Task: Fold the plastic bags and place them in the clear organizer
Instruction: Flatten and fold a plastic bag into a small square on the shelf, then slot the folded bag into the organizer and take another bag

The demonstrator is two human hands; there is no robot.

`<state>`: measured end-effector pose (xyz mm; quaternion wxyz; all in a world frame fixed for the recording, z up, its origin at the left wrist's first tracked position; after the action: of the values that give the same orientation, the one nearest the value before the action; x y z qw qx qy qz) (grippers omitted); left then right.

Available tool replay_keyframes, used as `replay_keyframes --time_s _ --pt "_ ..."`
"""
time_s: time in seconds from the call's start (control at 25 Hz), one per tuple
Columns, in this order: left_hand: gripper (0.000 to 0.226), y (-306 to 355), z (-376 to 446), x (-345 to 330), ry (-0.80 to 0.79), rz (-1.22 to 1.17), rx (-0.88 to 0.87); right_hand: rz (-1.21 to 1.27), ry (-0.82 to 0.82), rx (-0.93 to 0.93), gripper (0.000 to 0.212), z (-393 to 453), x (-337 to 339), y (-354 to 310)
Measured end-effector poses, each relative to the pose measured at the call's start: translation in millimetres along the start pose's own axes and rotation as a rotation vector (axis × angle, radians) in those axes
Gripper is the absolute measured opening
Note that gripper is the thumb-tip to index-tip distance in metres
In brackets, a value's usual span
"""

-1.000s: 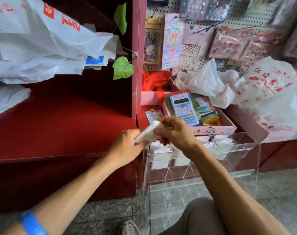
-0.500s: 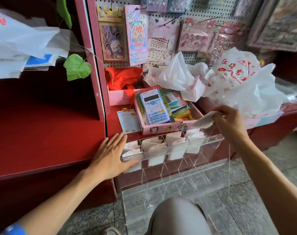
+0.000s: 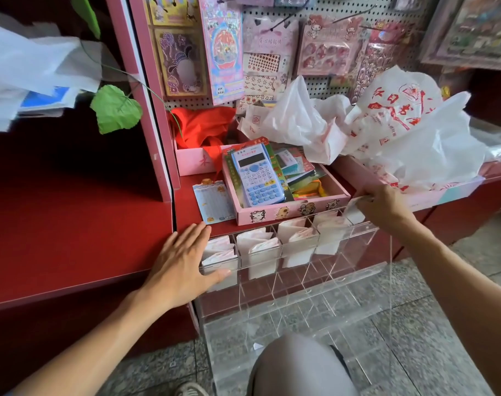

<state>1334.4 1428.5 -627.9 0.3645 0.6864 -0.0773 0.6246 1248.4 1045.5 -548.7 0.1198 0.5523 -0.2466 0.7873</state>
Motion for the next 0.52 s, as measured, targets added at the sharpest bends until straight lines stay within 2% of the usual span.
replay_keyframes --time_s 0.28,0.52 --pt "0.116 0 0 1 0.0 0.0 -0.004 -0.001 -0.03 -0.017 0.029 0 -17 7" --pt "0.124 0 -1 1 -0.016 0.01 -0.001 0.002 0.092 -0.036 0.027 9 -3 -21"
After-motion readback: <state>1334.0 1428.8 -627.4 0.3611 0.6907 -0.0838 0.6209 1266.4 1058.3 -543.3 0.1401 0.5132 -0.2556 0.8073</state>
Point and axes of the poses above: each hand's wrist, its own z-axis towards the middle knuckle, its own x-axis out of the back of the hand, y = z × x, the point moved 4 cm from there along z, towards the middle knuckle, and after that the axes turned 15 degrees about -z, right-handed, at the moved point
